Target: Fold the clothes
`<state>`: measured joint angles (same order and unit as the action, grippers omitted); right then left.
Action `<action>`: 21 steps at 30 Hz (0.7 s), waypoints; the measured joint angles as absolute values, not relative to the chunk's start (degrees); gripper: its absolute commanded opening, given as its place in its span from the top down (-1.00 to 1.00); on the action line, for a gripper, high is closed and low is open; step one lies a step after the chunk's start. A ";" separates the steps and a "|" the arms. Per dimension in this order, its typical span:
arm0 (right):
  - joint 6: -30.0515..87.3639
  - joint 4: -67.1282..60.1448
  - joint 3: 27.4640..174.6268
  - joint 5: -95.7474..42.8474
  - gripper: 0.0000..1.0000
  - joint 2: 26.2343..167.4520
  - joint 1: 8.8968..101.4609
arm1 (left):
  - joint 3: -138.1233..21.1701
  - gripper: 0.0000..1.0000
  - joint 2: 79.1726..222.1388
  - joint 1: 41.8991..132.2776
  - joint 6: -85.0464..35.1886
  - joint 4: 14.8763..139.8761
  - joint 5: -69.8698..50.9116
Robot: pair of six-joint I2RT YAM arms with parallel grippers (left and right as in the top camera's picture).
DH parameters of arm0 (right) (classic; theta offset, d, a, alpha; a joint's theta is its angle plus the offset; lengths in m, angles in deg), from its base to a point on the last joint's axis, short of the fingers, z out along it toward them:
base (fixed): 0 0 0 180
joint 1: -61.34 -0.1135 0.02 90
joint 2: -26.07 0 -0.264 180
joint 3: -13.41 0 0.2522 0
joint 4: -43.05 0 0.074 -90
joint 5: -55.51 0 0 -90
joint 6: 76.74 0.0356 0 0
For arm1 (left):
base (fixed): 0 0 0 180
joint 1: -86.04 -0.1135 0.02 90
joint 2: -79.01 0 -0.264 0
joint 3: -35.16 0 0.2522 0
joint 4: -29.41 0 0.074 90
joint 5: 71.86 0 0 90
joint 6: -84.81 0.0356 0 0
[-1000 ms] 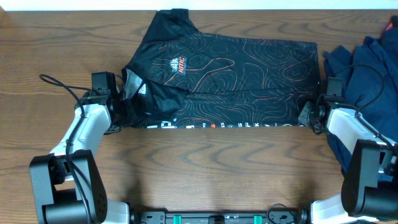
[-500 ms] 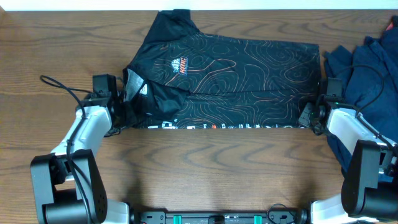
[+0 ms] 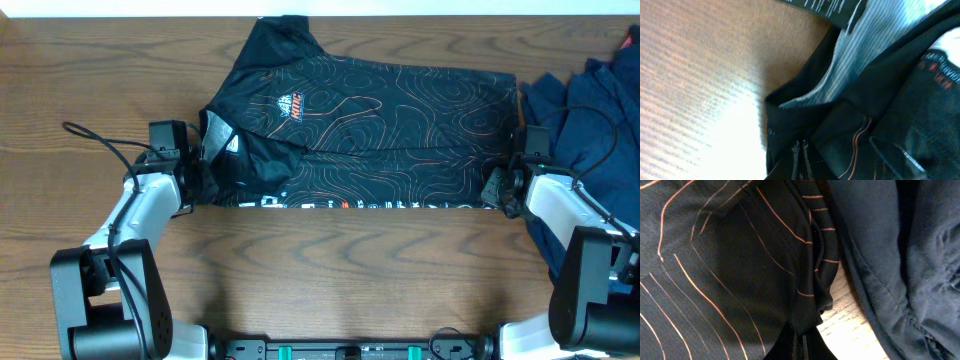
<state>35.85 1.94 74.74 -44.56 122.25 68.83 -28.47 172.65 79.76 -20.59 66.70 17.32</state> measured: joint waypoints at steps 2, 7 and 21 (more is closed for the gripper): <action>35.87 1.22 74.74 -44.86 0.97 122.19 68.83 | -28.45 0.88 172.65 79.76 -20.61 68.05 18.19; 35.85 -2.02 74.85 -46.26 0.97 121.90 68.83 | -28.42 0.88 172.65 78.92 -22.80 72.21 20.79; 35.85 -2.65 74.85 -46.83 0.97 121.88 68.83 | -28.42 -0.15 172.65 77.59 -25.07 69.69 15.42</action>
